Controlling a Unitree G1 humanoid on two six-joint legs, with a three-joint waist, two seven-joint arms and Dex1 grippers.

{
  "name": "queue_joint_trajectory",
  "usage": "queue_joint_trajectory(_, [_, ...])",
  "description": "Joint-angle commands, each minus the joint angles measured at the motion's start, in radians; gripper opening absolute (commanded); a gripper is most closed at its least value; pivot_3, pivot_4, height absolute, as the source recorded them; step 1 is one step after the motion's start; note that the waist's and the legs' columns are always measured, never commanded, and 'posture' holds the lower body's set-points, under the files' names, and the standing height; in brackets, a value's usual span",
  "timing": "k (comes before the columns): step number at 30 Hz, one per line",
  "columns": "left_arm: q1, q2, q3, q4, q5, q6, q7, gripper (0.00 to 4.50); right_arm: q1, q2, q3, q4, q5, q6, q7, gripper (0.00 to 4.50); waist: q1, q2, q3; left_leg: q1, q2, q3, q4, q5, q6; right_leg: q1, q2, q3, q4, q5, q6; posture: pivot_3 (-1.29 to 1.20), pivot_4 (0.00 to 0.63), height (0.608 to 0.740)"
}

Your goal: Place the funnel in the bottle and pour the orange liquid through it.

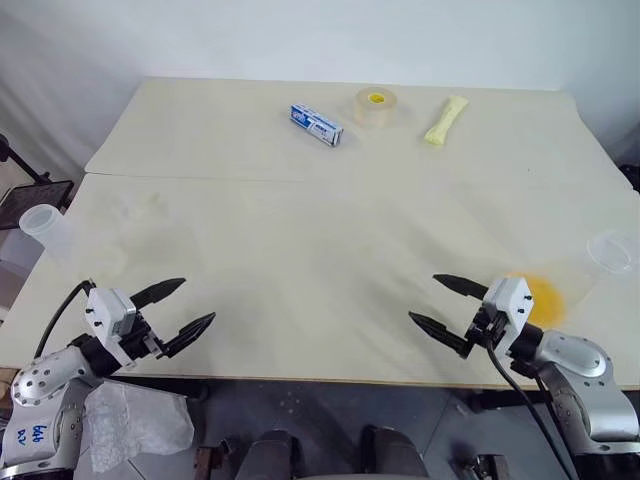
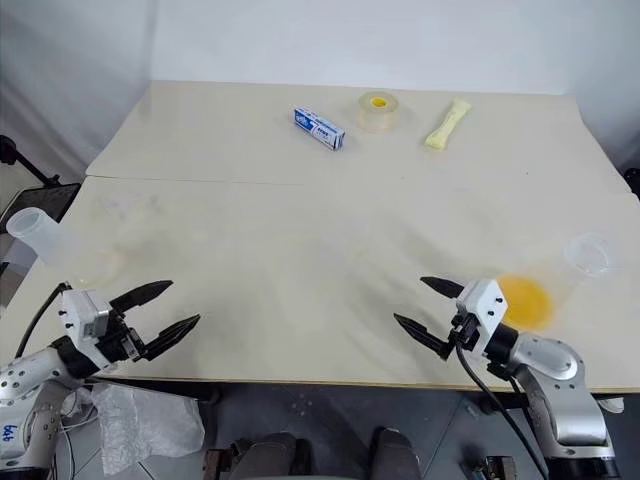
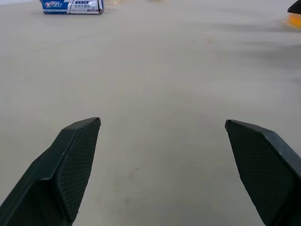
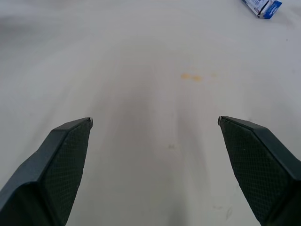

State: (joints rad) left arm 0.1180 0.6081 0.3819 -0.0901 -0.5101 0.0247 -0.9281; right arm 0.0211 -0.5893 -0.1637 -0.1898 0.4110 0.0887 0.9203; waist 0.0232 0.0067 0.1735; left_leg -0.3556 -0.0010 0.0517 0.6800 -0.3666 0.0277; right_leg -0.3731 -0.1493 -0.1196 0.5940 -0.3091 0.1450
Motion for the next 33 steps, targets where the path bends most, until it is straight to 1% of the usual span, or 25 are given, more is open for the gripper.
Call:
queue_joint_trajectory(1, [0.001, -0.002, 0.018, -0.046, -0.031, 0.005, 0.008, 4.50, -0.008, -0.001, -0.011, -0.015, 0.019, -0.003, -0.001, 4.48, 0.000, 0.000, 0.000, 0.000, 0.000, 0.000, 0.000, 0.000, 0.000, 0.000, 0.000, 0.000, 0.000, 0.000, 0.000, 0.00, 0.150, 0.740])
queue_joint_trajectory(3, [-0.003, -0.008, 0.026, -0.049, -0.031, 0.033, 0.043, 4.50, -0.015, -0.001, -0.008, -0.014, 0.019, 0.001, -0.001, 4.48, 0.000, 0.000, 0.000, 0.000, 0.000, 0.000, 0.000, 0.000, 0.000, 0.000, 0.000, 0.000, 0.000, 0.000, 0.000, 0.00, 0.150, 0.740])
queue_joint_trajectory(7, [-0.015, -0.009, 0.047, -0.079, -0.116, 0.185, 0.120, 4.50, -0.033, -0.001, 0.003, -0.011, 0.021, 0.007, 0.007, 4.48, 0.000, 0.000, 0.000, 0.000, 0.000, 0.000, 0.000, 0.000, 0.000, 0.000, 0.000, 0.000, 0.001, 0.000, 0.000, 0.00, 0.150, 0.740])
queue_joint_trajectory(10, [-0.011, -0.030, 0.060, -0.123, -0.102, 0.198, 0.199, 4.50, -0.070, 0.002, 0.023, 0.007, 0.022, 0.014, 0.024, 4.48, -0.001, 0.000, 0.000, 0.000, 0.000, 0.000, 0.001, 0.000, 0.000, 0.000, 0.000, 0.001, 0.001, 0.000, 0.000, 0.00, 0.150, 0.740])
queue_joint_trajectory(14, [0.033, -0.061, 0.090, -0.183, -0.083, 0.238, 0.309, 4.50, -0.144, 0.019, 0.061, 0.061, 0.018, 0.014, 0.050, 4.48, -0.003, 0.000, 0.000, 0.000, 0.000, 0.000, 0.001, 0.000, 0.000, 0.000, 0.000, 0.001, 0.001, 0.000, 0.000, 0.00, 0.150, 0.740])
queue_joint_trajectory(18, [0.141, -0.160, 0.206, -0.295, -0.122, 0.165, 0.384, 4.50, -0.234, 0.038, 0.107, 0.147, 0.012, 0.002, 0.103, 4.48, -0.012, -0.002, 0.001, 0.000, 0.000, 0.000, 0.001, 0.000, 0.000, 0.000, 0.000, 0.001, 0.001, 0.000, 0.000, 0.00, 0.150, 0.740])
queue_joint_trajectory(21, [0.281, -0.268, 0.337, -0.370, -0.132, 0.115, 0.468, 4.50, -0.318, 0.059, 0.141, 0.246, 0.000, -0.019, 0.153, 4.48, -0.025, -0.003, 0.001, 0.000, 0.001, -0.001, 0.002, -0.001, 0.000, 0.000, 0.000, 0.001, 0.000, 0.000, 0.000, 0.00, 0.150, 0.740])
queue_joint_trajectory(24, [0.366, -0.332, 0.428, -0.403, -0.152, 0.093, 0.530, 4.50, -0.383, 0.078, 0.162, 0.329, -0.010, -0.045, 0.193, 4.48, -0.026, -0.003, 0.001, 0.000, 0.001, -0.001, 0.002, -0.001, 0.000, 0.001, 0.000, 0.000, 0.000, 0.000, 0.000, 0.00, 0.150, 0.740])
queue_joint_trajectory(26, [0.390, -0.353, 0.469, -0.411, -0.170, 0.094, 0.570, 4.50, -0.417, 0.088, 0.170, 0.374, -0.015, -0.062, 0.214, 4.48, -0.017, -0.004, 0.002, -0.001, 0.001, -0.001, 0.003, -0.001, 0.000, 0.001, 0.001, 0.000, -0.001, 0.000, 0.000, 0.00, 0.150, 0.740])
queue_joint_trajectory(28, [0.400, -0.362, 0.511, -0.406, -0.185, 0.098, 0.613, 4.50, -0.448, 0.105, 0.179, 0.416, -0.024, -0.083, 0.230, 4.48, -0.008, -0.004, 0.002, -0.001, 0.001, -0.003, 0.004, -0.001, 0.000, 0.002, 0.000, 0.000, -0.001, 0.000, 0.000, 0.00, 0.150, 0.740])
queue_joint_trajectory(31, [0.396, -0.353, 0.531, -0.405, -0.194, 0.119, 0.661, 4.50, -0.478, 0.124, 0.187, 0.453, -0.030, -0.099, 0.242, 4.48, -0.003, -0.004, 0.002, -0.001, 0.000, -0.003, 0.004, -0.001, 0.001, 0.003, 0.000, 0.001, -0.002, 0.000, 0.000, 0.00, 0.150, 0.740])
queue_joint_trajectory(33, [0.311, -0.277, 0.531, -0.353, -0.193, 0.161, 0.712, 4.50, -0.488, 0.142, 0.189, 0.449, -0.030, -0.098, 0.229, 4.48, 0.001, -0.004, 0.002, -0.001, 0.000, -0.003, 0.004, -0.001, 0.001, 0.002, 0.000, 0.002, -0.001, 0.000, 0.000, 0.00, 0.150, 0.740])
